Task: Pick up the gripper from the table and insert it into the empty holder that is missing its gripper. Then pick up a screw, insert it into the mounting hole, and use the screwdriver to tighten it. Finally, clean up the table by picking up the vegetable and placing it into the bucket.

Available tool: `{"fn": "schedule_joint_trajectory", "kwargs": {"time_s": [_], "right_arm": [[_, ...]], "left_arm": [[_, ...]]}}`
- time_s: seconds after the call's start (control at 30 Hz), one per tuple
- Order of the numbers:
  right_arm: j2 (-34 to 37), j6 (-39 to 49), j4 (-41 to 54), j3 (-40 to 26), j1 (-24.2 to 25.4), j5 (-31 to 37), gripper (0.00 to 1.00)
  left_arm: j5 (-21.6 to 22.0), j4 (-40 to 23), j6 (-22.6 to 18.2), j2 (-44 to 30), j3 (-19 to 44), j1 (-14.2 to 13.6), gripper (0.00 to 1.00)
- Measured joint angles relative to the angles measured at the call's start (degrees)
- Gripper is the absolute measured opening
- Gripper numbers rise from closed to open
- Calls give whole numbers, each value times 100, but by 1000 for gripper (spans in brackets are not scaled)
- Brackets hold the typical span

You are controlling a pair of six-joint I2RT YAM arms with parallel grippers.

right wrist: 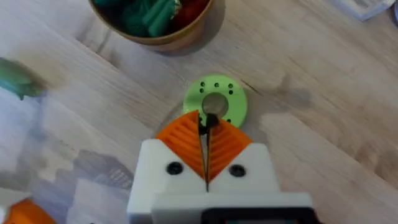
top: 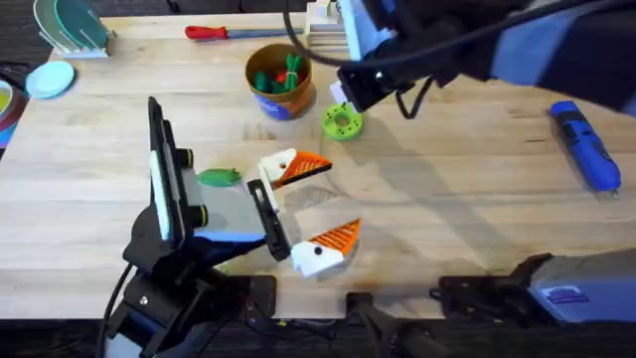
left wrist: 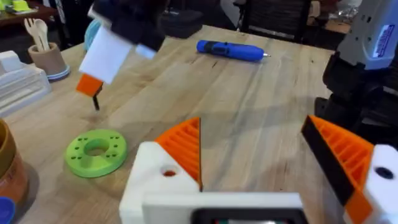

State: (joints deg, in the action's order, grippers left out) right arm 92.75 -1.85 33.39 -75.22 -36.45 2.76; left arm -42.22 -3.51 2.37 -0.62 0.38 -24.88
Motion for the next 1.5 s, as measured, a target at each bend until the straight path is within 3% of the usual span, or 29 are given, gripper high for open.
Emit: {"fn": "schedule_joint_trajectory", "kwargs": {"time_s": [0.27, 0.53, 0.83, 1.5], "right_arm": [[-870, 0, 720, -379, -368, 1, 5], [-1585, -153, 828, -638, -1274, -2, 5], [-1469, -310, 909, -638, -2135, -13, 5], [-771, -411, 912, -638, -2489, -90, 5]], "left_arm": [[0, 1, 0, 0, 0, 0, 993], [0, 0, 0, 0, 0, 0, 993], [0, 0, 0, 0, 0, 0, 993], [0, -4, 2, 0, 0, 0, 993]]}}
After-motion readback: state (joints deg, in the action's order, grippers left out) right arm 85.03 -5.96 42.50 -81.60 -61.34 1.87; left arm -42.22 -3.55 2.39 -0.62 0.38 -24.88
